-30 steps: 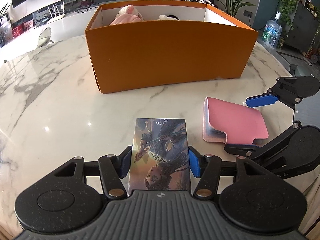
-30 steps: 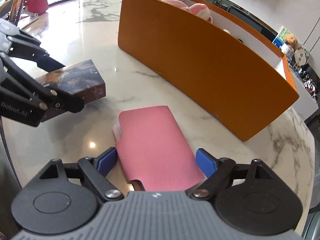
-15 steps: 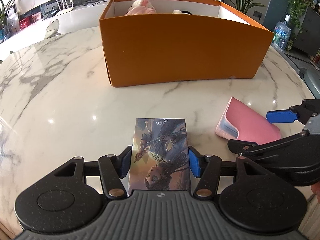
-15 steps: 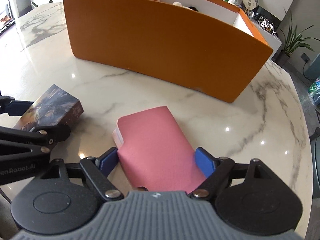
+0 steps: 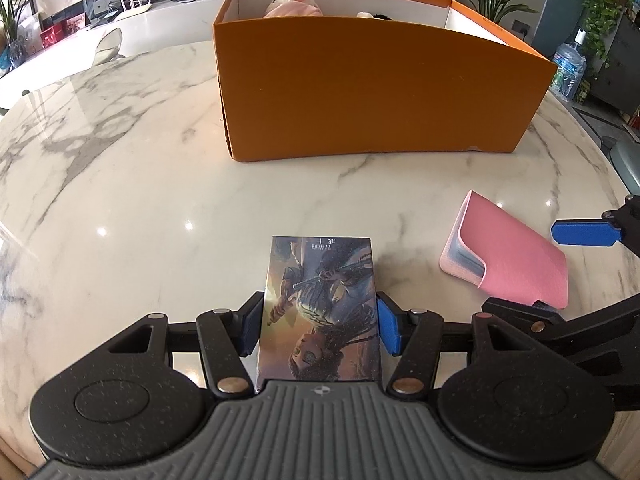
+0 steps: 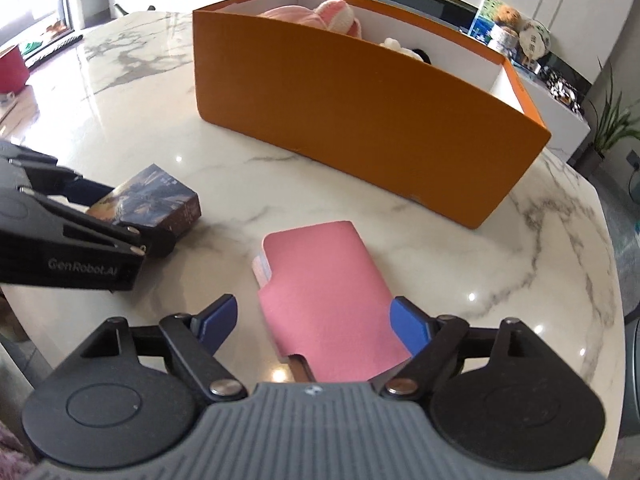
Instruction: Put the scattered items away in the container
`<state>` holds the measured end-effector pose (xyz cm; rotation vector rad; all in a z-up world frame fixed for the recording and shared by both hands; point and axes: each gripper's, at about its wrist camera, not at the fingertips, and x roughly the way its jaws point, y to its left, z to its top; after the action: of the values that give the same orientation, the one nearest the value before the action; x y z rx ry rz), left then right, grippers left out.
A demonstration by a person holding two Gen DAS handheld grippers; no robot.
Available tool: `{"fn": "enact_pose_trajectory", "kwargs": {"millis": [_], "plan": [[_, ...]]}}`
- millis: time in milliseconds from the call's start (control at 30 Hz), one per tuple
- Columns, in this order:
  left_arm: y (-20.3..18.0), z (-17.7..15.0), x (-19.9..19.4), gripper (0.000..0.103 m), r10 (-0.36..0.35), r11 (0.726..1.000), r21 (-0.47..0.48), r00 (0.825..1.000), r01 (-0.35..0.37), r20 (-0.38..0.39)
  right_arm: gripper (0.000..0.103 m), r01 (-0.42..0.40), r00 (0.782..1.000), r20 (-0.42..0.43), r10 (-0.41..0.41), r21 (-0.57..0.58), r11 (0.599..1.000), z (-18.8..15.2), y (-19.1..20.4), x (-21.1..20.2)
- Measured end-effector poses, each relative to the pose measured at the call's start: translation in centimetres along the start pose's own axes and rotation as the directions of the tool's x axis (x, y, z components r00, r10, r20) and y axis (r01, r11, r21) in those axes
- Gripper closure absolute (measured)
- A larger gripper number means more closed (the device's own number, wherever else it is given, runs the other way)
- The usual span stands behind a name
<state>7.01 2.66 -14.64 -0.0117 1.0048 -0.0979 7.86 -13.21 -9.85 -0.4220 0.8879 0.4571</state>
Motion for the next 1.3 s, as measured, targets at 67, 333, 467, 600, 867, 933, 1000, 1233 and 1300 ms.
{"fn": "enact_pose_trajectory", "kwargs": {"millis": [67,333,467,600,867,933,1000,1233,1300], "plan": [[0.0,0.0,0.0,0.037,0.002,1.000,0.004,1.000,-0.002,0.000,0.017,-0.021,1.000,-0.008,0.021,-0.032,0.999,-0.2,-0.2,0.3],[-0.6,0.1,0.3,0.037,0.004,1.000,0.029,1.000,-0.004,0.005,0.018,0.024,1.000,0.013,-0.023,-0.073,0.997,-0.7,0.8,1.0],[-0.9,0.1,0.5,0.037,-0.001,0.999,0.040,1.000,0.001,0.002,0.031,0.064,0.997,0.041,-0.061,-0.080,0.995,-0.7,1.4,1.0],[-1.1,0.1,0.6,0.037,-0.002,0.999,0.047,1.000,0.002,0.001,0.045,0.104,0.993,0.071,-0.096,-0.120,0.987,-0.9,2.3,0.8],[-1.0,0.0,0.5,0.037,-0.007,0.999,0.043,1.000,0.007,-0.003,0.058,0.149,0.986,0.112,-0.125,-0.242,0.959,-1.2,3.6,0.5],[-0.9,0.0,0.4,0.037,-0.007,0.999,0.041,1.000,0.008,-0.003,0.048,0.139,0.987,0.111,-0.113,-0.263,0.955,-1.3,3.0,0.5],[-0.9,0.0,0.4,0.037,-0.007,0.999,0.041,1.000,0.008,-0.003,0.028,0.128,0.989,0.109,-0.101,-0.284,0.950,-1.4,2.3,0.5],[-0.9,0.0,0.5,0.037,-0.005,0.999,0.043,1.000,0.005,-0.005,0.019,-0.024,0.998,0.048,0.037,-0.255,0.967,-0.9,-1.7,1.1],[-1.0,0.0,0.5,0.037,-0.003,0.999,0.045,1.000,0.004,-0.005,0.016,-0.090,0.995,0.025,0.097,-0.212,0.973,-0.6,-2.8,1.7]]}}
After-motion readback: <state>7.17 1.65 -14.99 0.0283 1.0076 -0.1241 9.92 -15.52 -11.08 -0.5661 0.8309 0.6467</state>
